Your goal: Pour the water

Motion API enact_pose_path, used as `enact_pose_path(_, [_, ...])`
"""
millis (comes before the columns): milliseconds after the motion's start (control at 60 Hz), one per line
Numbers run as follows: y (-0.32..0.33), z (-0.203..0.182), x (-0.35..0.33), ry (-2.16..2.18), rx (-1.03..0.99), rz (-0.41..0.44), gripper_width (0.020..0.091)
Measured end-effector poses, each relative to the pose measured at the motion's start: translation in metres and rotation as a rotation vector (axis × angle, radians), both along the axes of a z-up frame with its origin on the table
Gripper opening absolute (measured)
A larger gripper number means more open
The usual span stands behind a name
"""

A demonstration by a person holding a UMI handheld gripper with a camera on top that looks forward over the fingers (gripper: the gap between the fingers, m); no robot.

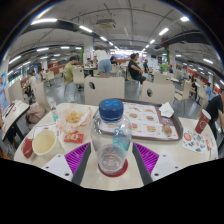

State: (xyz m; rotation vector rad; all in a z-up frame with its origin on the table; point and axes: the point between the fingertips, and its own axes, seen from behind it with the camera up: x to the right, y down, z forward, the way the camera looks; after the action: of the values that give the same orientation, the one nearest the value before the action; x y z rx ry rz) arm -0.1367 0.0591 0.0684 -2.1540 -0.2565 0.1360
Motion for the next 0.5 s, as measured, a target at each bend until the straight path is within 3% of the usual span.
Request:
enact_pose_path(283, [-0.101,0.051,0.005,-0.042,-0.115,-0.176,0.085])
enact_pose_path(500, [-0.172,0.09,-0.014,-0.07,-0.104,-0.21,0.0849])
